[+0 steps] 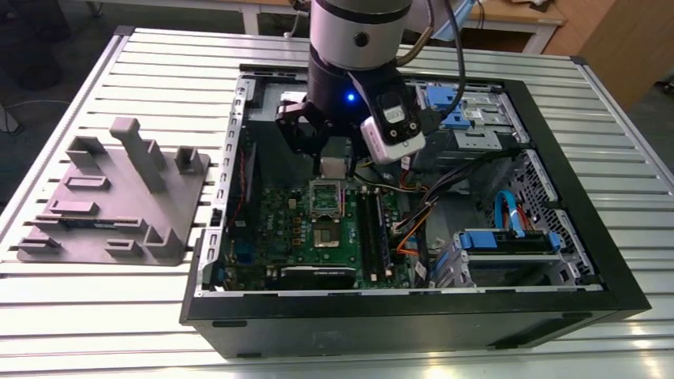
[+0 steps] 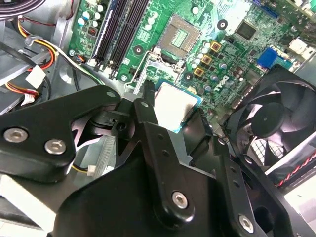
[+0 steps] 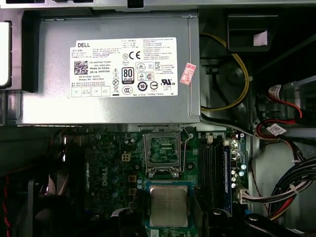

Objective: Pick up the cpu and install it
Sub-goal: 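Pick up the cpu and move it towards the insertion slot, then place the cpu into insertion slot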

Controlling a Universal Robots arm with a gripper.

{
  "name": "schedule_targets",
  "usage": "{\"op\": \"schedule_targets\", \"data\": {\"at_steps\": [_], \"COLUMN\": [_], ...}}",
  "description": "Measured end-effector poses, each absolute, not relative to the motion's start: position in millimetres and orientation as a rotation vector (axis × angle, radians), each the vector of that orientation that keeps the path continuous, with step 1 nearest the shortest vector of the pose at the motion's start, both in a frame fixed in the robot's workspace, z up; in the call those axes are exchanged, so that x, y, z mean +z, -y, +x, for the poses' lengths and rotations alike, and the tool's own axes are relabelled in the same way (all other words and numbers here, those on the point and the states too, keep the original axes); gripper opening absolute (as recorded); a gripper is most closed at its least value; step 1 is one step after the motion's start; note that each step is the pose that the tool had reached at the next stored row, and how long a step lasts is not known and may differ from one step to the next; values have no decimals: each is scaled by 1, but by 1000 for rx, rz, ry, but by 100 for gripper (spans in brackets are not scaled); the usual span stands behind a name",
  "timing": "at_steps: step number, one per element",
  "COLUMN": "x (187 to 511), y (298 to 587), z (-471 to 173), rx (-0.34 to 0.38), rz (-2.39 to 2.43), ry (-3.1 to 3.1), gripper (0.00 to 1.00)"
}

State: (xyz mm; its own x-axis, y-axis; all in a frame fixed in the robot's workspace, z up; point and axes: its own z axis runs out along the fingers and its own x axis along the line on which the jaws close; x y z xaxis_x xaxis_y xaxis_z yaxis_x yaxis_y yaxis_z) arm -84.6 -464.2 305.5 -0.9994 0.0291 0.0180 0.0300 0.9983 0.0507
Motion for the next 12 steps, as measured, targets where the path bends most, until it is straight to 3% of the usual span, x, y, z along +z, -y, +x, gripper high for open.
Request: {"op": "schedule_targets", "data": {"at_steps": [12], "x": [301], "y": [464], "z": [-85], "rx": [-83], "rz": [-46], "ry": [3123], "gripper": [47]}}
